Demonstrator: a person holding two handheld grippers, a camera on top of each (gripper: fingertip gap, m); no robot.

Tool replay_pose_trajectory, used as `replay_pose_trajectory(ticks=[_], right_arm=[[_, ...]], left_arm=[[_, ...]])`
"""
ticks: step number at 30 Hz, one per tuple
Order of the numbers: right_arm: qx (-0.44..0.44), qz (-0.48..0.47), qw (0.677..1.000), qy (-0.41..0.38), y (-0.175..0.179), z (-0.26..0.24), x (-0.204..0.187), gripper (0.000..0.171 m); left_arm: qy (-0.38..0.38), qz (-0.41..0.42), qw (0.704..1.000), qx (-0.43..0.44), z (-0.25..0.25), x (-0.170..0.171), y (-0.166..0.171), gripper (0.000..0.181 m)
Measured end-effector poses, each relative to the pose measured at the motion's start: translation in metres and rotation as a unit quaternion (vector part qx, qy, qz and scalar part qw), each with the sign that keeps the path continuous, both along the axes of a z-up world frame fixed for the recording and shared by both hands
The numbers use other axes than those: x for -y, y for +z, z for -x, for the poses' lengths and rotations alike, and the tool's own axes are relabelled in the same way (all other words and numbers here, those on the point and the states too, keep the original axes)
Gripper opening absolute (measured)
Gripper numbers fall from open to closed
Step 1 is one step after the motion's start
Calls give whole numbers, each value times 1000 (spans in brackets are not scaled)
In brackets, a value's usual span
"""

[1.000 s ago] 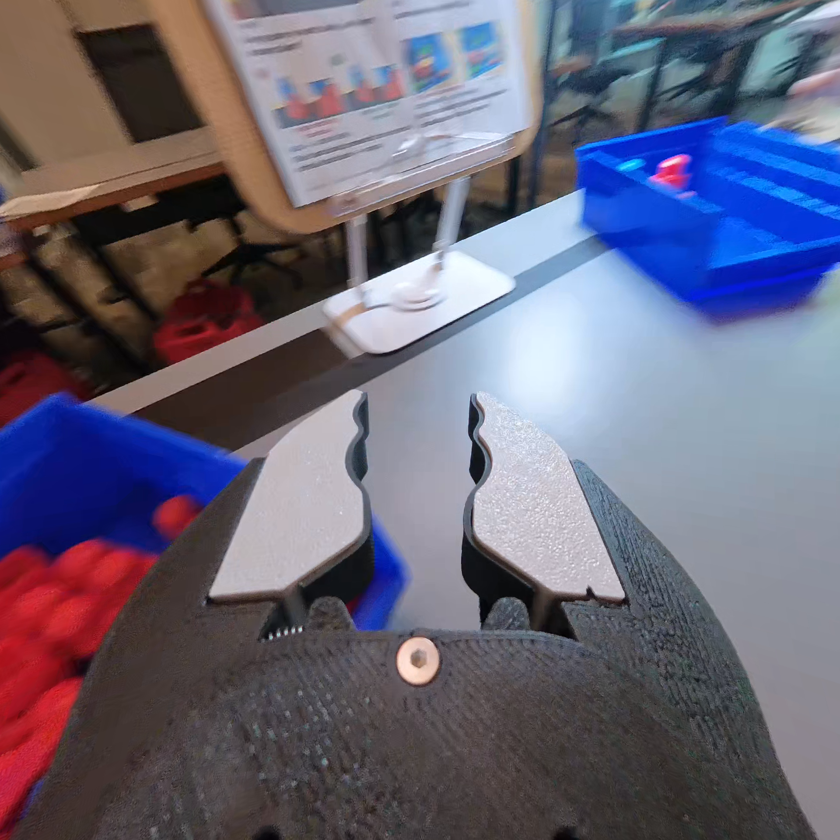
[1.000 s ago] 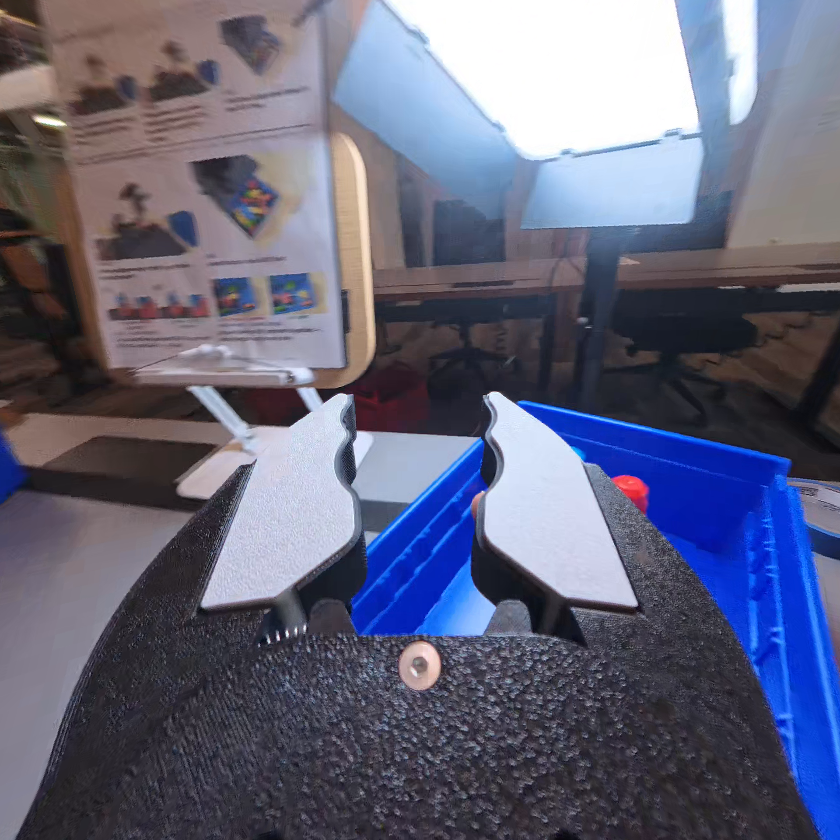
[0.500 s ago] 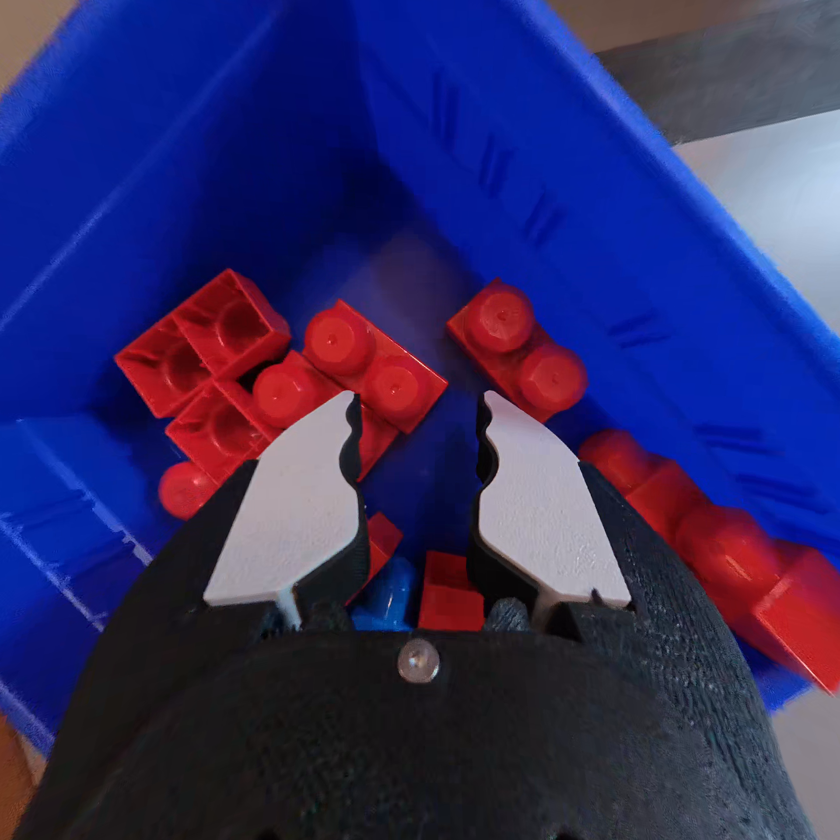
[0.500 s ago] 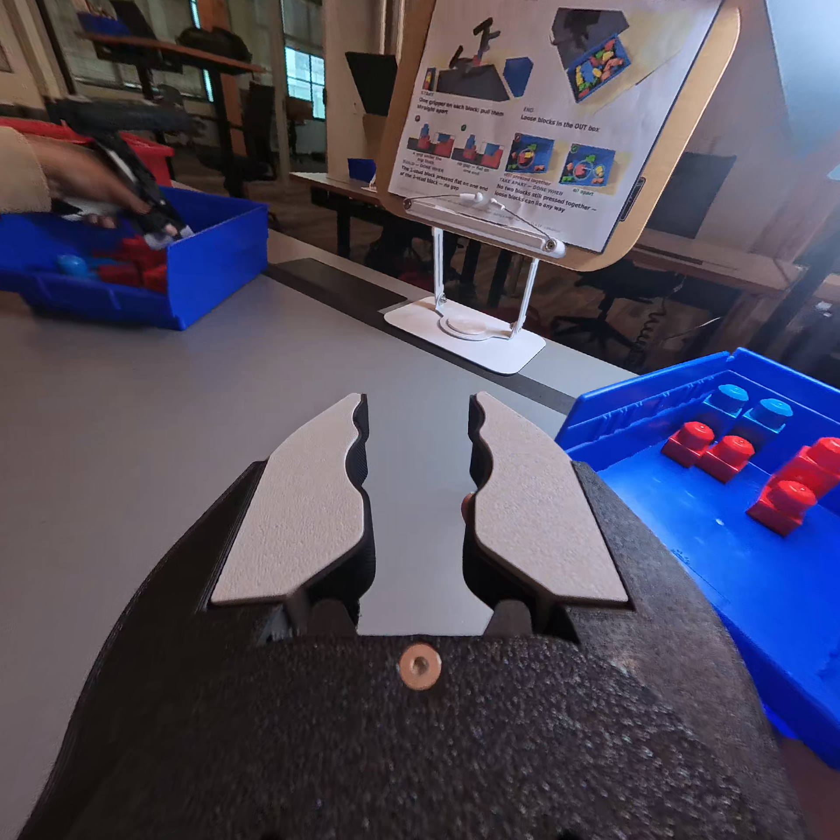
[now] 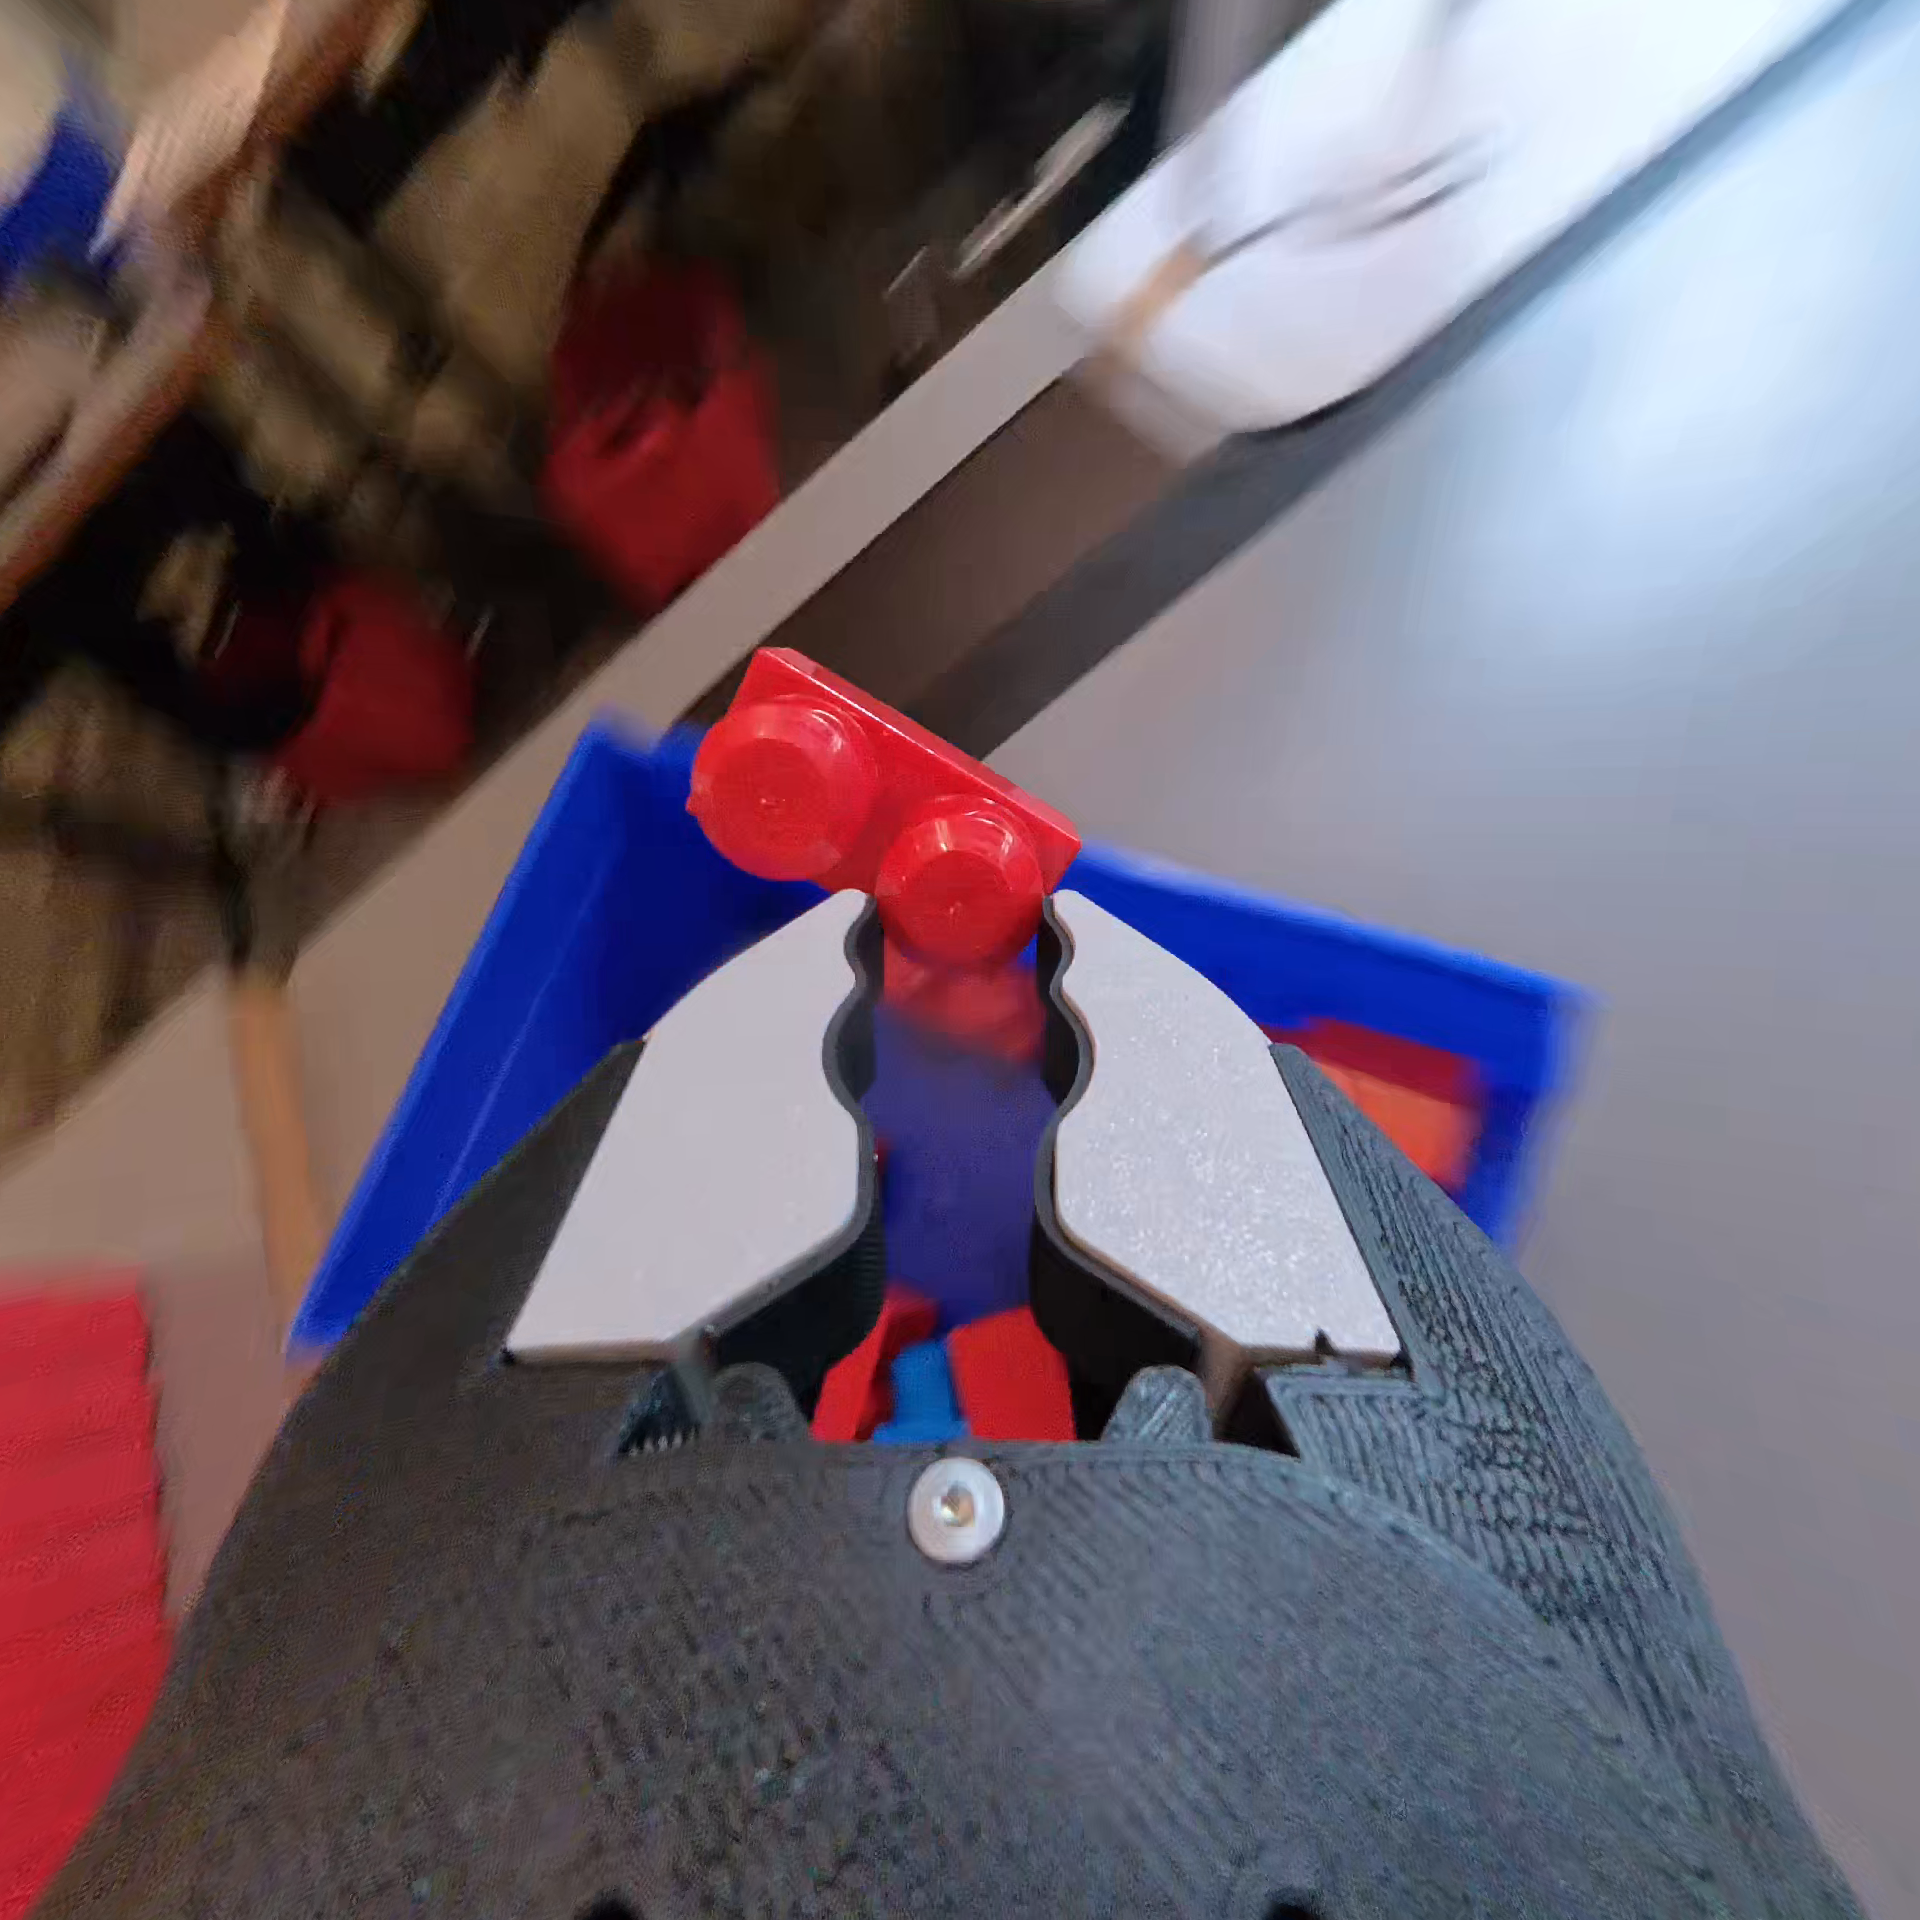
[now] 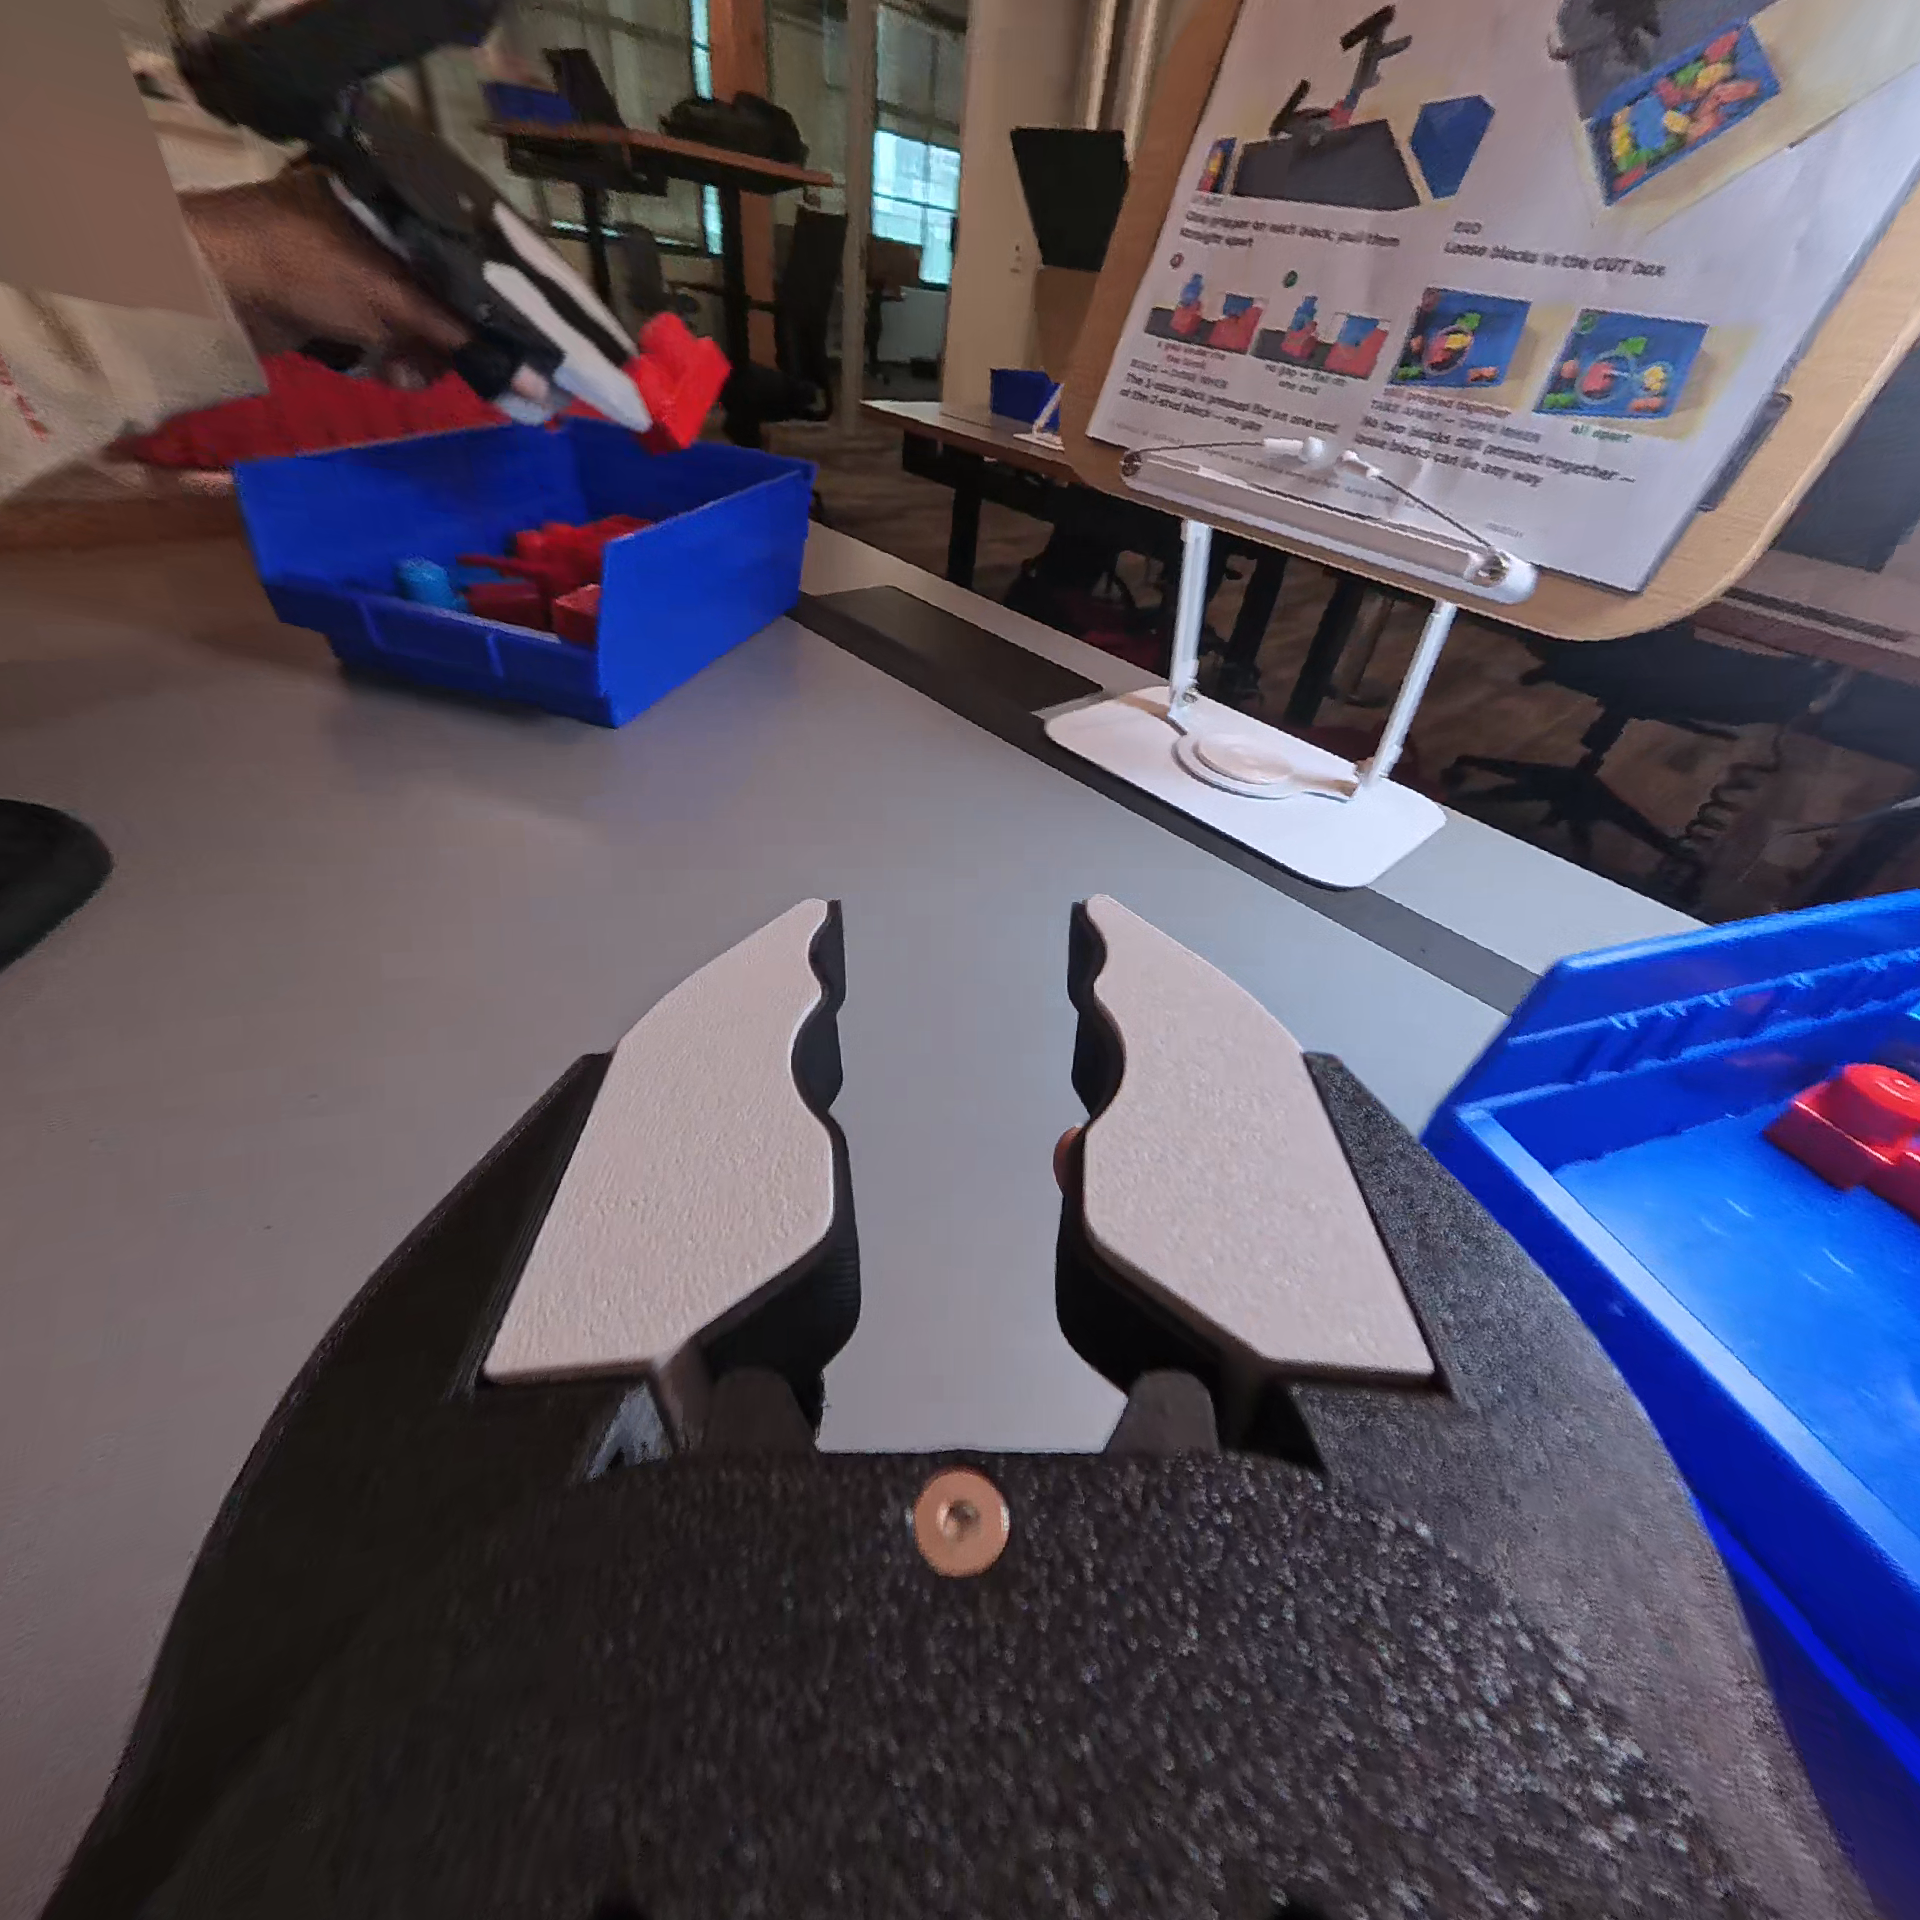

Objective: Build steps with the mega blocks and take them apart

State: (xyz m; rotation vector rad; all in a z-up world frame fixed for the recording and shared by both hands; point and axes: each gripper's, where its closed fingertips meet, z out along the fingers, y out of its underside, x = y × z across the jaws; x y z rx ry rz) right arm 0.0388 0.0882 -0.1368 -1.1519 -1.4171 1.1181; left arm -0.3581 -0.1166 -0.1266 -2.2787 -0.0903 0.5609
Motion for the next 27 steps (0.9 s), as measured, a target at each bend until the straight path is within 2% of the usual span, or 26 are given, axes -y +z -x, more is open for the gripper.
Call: replay_pose_trajectory(ticks=[1,2,3,6,9,13,14,16,18,19,20,21,23,25,27], right_arm=[[3,-1,999,42,-1,2,12,42],[5,-1,995,103,0,1,30,42],[2,-1,987,159,2,-1,45,42],[24,2,959,283,5,-7,81,48],[76,-2,930,360,2,-9,109,61],[150,-44,892,423,-26,-16,148,70],[164,-55,888,427,-35,-16,155,66],[180,-66,880,434,-49,-18,162,41],[173,-57,885,428,-51,-18,161,37],[166,-48,892,419,-49,-16,155,37],[160,-40,901,402,-47,-13,146,37],[152,-33,915,372,-46,-7,134,37],[150,-22,944,292,-52,6,105,37],[190,-36,952,237,-77,8,83,37],[249,-74,941,216,-108,3,73,38]], left_arm=[[-127,-17,992,-16,-50,-13,13,29],[-250,-38,967,-36,-105,-21,23,29],[-330,-45,942,-30,-155,-24,26,29],[-477,31,878,-5,-272,-25,3,29],[-574,81,815,-4,-354,-25,-27,29],[-640,116,760,-7,-406,-27,-52,29],[-648,119,753,-8,-411,-28,-55,29],[-652,132,746,-17,-412,-30,-61,29],[-637,117,761,-11,-406,-34,-61,27],[-619,94,780,1,-400,-39,-56,25],[-589,75,805,8,-386,-46,-51,32],[-547,59,835,15,-366,-53,-47,41],[-458,15,888,37,-320,-58,-33,45],[-367,-33,928,51,-266,-54,-17,41],[-274,-76,956,74,-209,-42,-2,40]])
